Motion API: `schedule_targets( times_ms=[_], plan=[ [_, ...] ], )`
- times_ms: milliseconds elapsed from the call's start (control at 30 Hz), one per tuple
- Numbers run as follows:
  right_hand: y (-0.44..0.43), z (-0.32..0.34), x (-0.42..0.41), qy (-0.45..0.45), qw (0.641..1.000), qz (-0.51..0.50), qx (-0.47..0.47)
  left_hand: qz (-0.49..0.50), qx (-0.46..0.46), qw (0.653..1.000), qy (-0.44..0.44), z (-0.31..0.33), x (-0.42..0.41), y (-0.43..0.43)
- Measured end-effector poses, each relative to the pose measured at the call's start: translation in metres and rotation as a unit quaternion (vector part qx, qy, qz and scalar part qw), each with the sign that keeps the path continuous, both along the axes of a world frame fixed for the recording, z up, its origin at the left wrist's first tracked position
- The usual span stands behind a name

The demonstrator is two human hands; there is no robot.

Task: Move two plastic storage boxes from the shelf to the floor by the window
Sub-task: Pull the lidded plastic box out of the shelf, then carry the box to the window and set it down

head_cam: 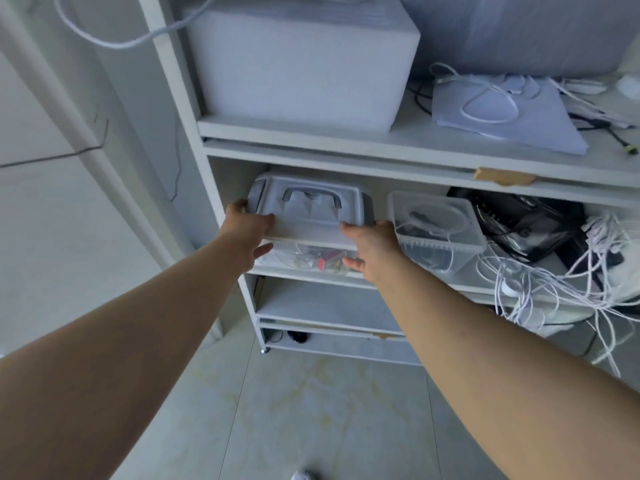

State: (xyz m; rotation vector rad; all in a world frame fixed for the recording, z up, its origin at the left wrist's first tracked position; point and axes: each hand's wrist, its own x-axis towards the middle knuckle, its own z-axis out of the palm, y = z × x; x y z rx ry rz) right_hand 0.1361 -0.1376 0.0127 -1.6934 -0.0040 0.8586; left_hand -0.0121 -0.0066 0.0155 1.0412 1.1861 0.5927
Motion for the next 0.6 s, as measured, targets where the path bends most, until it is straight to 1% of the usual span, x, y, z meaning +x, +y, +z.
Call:
schedule_targets(
  times_ms=[167, 333, 500, 600],
  plan=[
    [-0.034, 0.029, -0.059, -0.054, 0.998, 0.017, -0.007, 0.030, -0.003, 0.999, -0.020, 0.023, -0.066, -0.047],
    [-0.055, 0.053, -0.145, -0.091, 0.993, 0.069, 0.000, 0.082, -0.012, 0.996, -0.037, 0.047, -0.168, -0.088],
    [-0.040, 0.068, -0.254, -0.085, 0.984, 0.150, 0.033, 0.150, -0.002, 0.987, -0.053, 0.068, -0.292, -0.101],
    [-0.016, 0.064, -0.331, -0.066, 0.975, 0.210, 0.040, 0.214, 0.014, 0.974, -0.070, 0.071, -0.375, -0.099]
  ],
)
